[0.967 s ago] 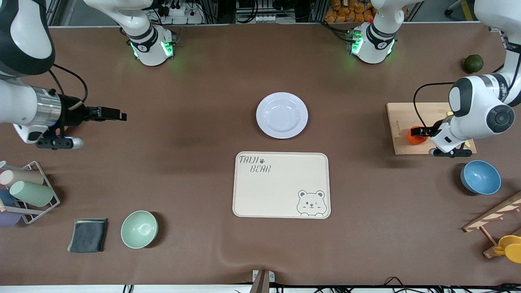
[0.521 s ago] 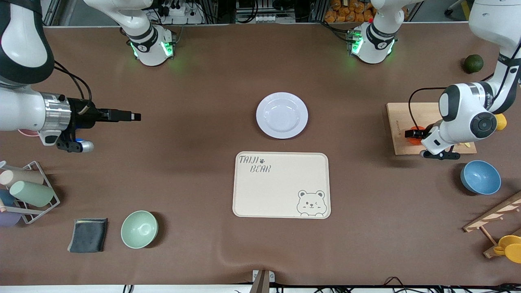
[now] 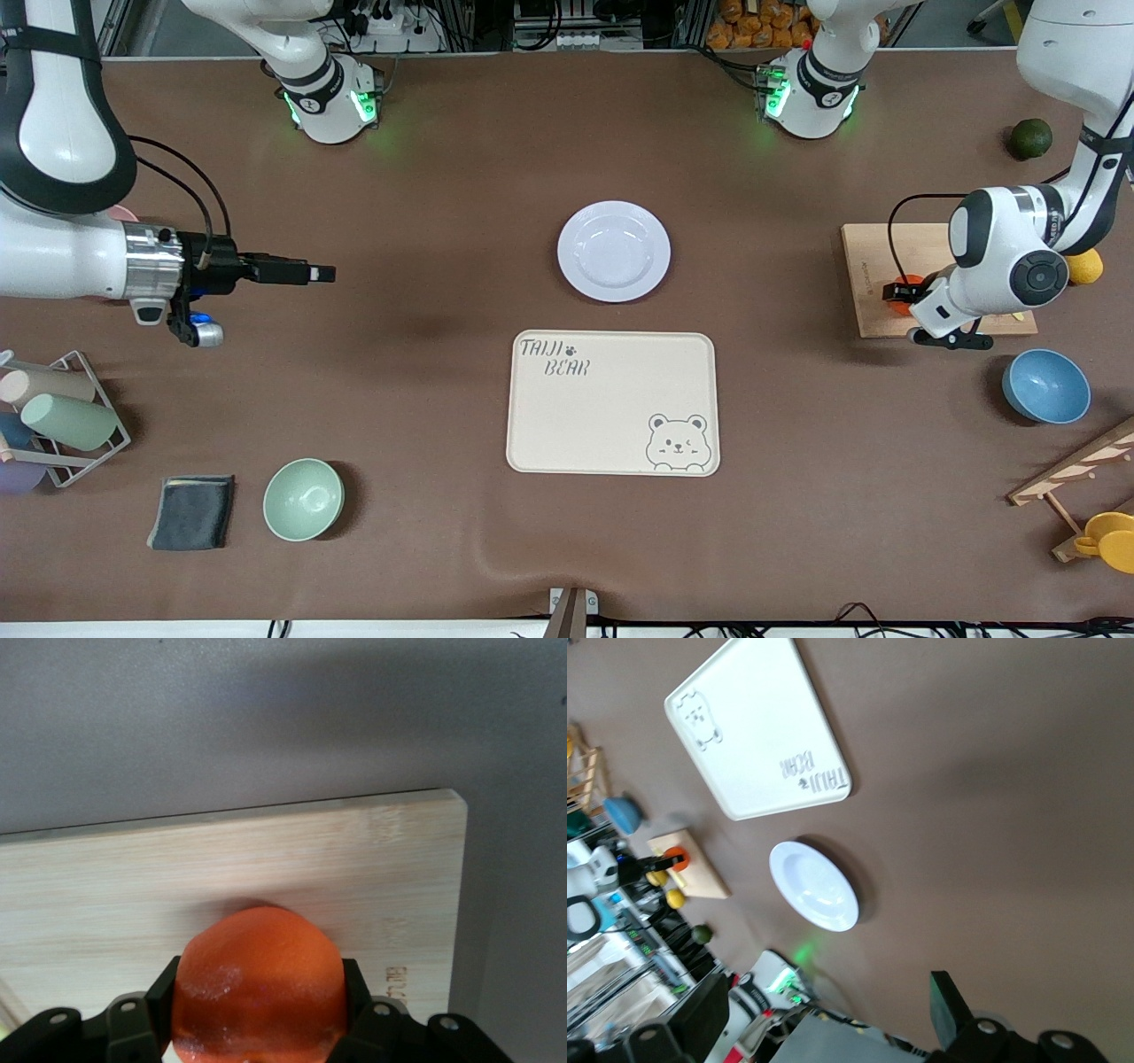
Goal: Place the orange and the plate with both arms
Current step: 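Close the left gripper on the orange and lift it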
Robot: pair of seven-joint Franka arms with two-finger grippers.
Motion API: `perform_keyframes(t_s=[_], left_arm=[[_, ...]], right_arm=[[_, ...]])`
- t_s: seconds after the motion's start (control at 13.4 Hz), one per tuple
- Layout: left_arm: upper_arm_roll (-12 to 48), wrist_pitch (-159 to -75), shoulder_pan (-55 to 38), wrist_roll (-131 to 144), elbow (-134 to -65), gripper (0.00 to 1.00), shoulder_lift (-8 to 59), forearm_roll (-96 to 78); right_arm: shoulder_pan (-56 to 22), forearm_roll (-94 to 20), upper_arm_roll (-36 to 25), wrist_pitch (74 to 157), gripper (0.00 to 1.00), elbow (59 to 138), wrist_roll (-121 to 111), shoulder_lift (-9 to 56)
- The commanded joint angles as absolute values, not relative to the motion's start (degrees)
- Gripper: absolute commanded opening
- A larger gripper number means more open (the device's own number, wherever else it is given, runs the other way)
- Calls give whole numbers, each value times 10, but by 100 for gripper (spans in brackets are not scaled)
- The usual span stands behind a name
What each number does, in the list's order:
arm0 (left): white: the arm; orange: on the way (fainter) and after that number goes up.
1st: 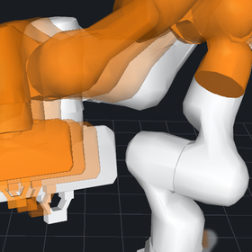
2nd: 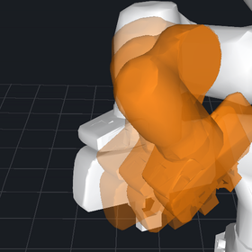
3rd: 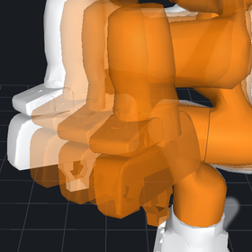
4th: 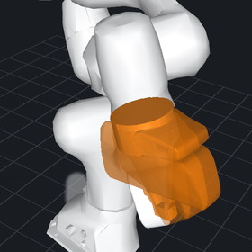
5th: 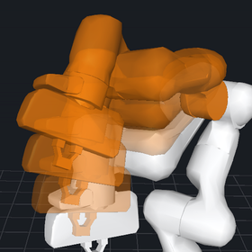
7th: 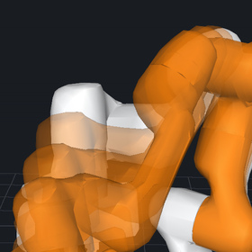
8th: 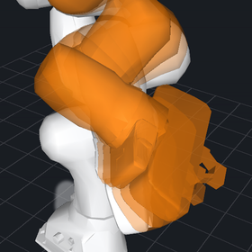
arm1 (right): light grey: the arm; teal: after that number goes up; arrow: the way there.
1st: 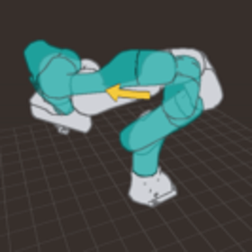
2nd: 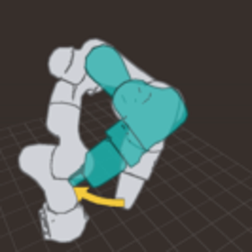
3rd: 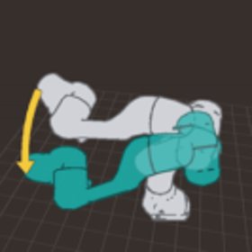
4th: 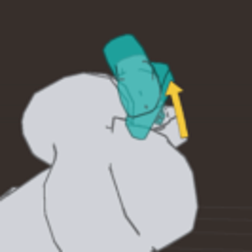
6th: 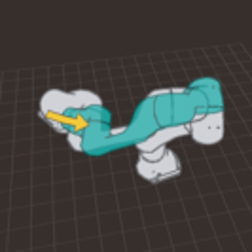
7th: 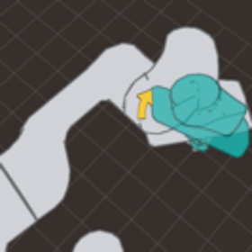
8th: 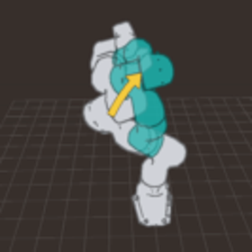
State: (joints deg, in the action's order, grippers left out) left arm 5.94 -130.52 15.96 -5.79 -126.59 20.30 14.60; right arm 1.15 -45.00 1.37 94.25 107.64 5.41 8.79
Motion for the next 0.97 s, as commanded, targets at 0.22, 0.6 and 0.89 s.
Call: perform_keyframes(t_s=[0.22,0.6,0.89], left_arm=[[95,-1275,163,-60,-1265,11,133,160],[187,-1140,163,22,-1188,10,83,91],[314,-1092,158,222,-1142,10,93,59]], right_arm=[[23,-512,18,984,100,1173,-31,57],[-14,-619,18,1073,100,1293,-152,33],[-50,-691,18,1116,100,1344,-219,33]])
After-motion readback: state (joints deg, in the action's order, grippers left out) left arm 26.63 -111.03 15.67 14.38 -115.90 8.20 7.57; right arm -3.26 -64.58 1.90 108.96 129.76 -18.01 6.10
